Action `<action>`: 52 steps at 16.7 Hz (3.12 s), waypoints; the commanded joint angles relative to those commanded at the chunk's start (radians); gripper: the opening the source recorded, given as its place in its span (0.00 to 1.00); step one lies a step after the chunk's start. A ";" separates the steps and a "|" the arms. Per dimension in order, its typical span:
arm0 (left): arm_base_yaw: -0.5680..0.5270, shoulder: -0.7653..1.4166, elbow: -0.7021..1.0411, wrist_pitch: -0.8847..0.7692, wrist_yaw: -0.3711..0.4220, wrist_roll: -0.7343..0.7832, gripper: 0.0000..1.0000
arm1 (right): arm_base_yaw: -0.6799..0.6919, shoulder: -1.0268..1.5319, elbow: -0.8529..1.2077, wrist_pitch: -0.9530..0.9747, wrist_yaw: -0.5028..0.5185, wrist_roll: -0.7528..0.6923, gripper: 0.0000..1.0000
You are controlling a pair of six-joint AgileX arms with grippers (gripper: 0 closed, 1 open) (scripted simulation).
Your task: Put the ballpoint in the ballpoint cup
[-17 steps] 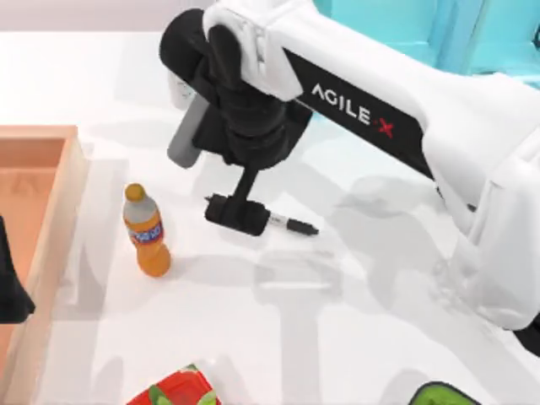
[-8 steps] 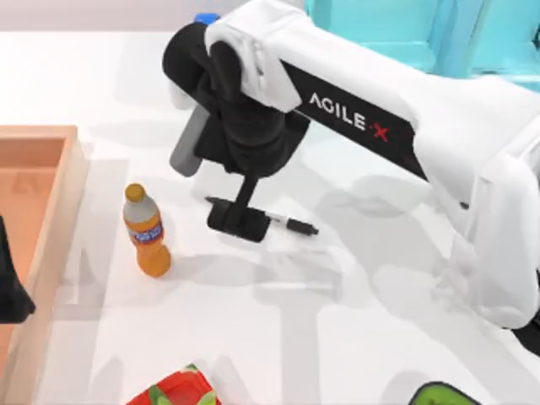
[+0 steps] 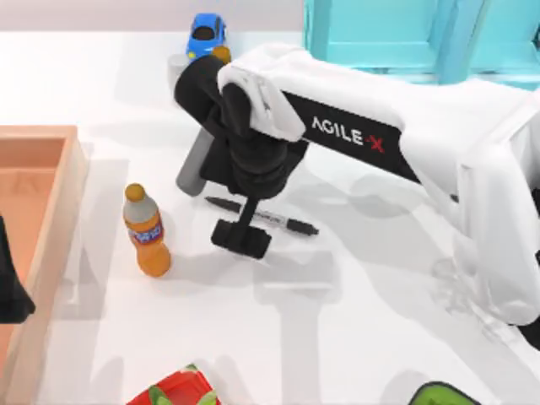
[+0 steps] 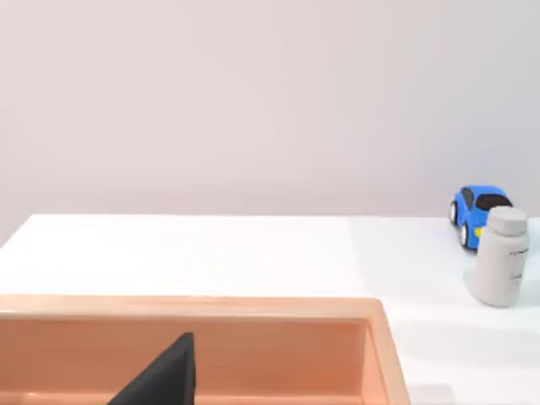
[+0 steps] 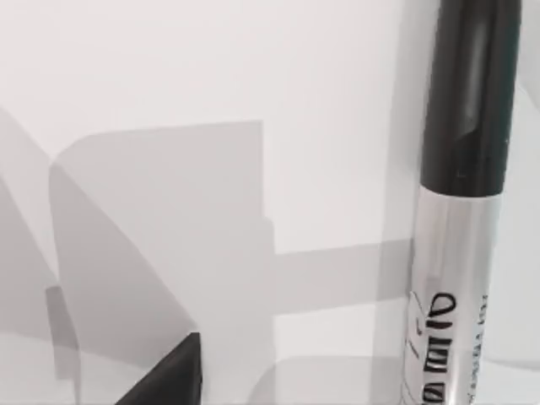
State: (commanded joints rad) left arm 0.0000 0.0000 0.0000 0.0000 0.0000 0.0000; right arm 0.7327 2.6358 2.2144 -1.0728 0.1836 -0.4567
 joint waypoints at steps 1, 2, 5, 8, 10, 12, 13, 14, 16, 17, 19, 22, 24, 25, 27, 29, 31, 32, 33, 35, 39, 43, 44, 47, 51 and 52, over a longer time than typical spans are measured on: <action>0.000 0.000 0.000 0.000 0.000 0.000 1.00 | 0.000 0.000 0.000 0.000 0.000 0.000 1.00; 0.000 0.000 0.000 0.000 0.000 0.000 1.00 | 0.000 0.000 0.000 0.000 0.000 0.000 1.00; 0.000 0.000 0.000 0.000 0.000 0.000 1.00 | 0.000 0.000 0.000 0.000 0.000 0.000 0.85; 0.000 0.000 0.000 0.000 0.000 0.000 1.00 | 0.000 0.000 0.000 0.000 0.000 0.000 0.62; 0.000 0.000 0.000 0.000 0.000 0.000 1.00 | 0.000 0.000 0.000 0.000 0.000 0.000 0.47; 0.000 0.000 0.000 0.000 0.000 0.000 1.00 | 0.000 0.000 0.000 0.000 0.000 0.000 0.32; 0.000 0.000 0.000 0.000 0.000 0.000 1.00 | 0.000 0.000 0.000 0.000 0.000 0.000 0.25; 0.000 0.000 0.000 0.000 0.000 0.000 1.00 | 0.000 0.000 0.000 0.000 0.000 0.000 0.17; 0.000 0.000 0.000 0.000 0.000 0.000 1.00 | 0.000 0.000 0.000 0.000 0.000 0.000 0.02; 0.000 0.000 0.000 0.000 0.000 0.000 1.00 | 0.000 0.000 0.000 0.000 0.000 0.000 0.00; 0.000 0.000 0.000 0.000 0.000 0.000 1.00 | 0.000 0.000 0.000 0.000 0.000 0.000 0.00; 0.000 0.000 0.000 0.000 0.000 0.000 1.00 | 0.000 0.000 0.000 0.000 0.000 0.000 0.00; 0.000 0.000 0.000 0.000 0.000 0.000 1.00 | 0.000 0.000 0.000 0.000 0.000 0.000 0.00; 0.000 0.000 0.000 0.000 0.000 0.000 1.00 | 0.017 -0.078 -0.015 -0.039 -0.053 0.040 0.00; 0.000 0.000 0.000 0.000 0.000 0.000 1.00 | 0.021 -0.088 -0.010 -0.043 -0.046 0.049 0.00; 0.000 0.000 0.000 0.000 0.000 0.000 1.00 | 0.028 -0.129 -0.011 -0.046 -0.029 0.087 0.00; 0.000 0.000 0.000 0.000 0.000 0.000 1.00 | 0.036 -0.200 -0.035 -0.049 -0.012 0.144 0.00; 0.000 0.000 0.000 0.000 0.000 0.000 1.00 | 0.040 -0.242 -0.048 -0.052 -0.003 0.167 0.00; 0.000 0.000 0.000 0.000 0.000 0.000 1.00 | 0.048 -0.281 -0.060 -0.059 0.006 0.187 0.00; 0.000 0.000 0.000 0.000 0.000 0.000 1.00 | 0.053 -0.346 -0.090 -0.087 0.022 0.229 0.00; 0.000 0.000 0.000 0.000 0.000 0.000 1.00 | 0.124 -0.460 -0.147 -0.181 0.042 0.295 0.00; 0.000 0.000 0.000 0.000 0.000 0.000 1.00 | 0.256 -0.540 -0.218 -0.315 -0.025 0.300 0.00; 0.000 0.000 0.000 0.000 0.000 0.000 1.00 | 0.271 -0.550 -0.227 -0.329 -0.035 0.296 0.00; 0.000 0.000 0.000 0.000 0.000 0.000 1.00 | 0.275 -0.553 -0.230 -0.333 -0.037 0.294 0.00; 0.000 0.000 0.000 0.000 0.000 0.000 1.00 | 0.253 -0.566 -0.228 -0.301 -0.068 0.275 0.00; 0.000 0.000 0.000 0.000 0.000 0.000 1.00 | 0.233 -0.579 -0.233 -0.270 -0.100 0.255 0.00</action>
State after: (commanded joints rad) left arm 0.0000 0.0000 0.0000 0.0000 0.0000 0.0000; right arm 0.9652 2.0565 1.9811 -1.3432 0.0838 -0.2013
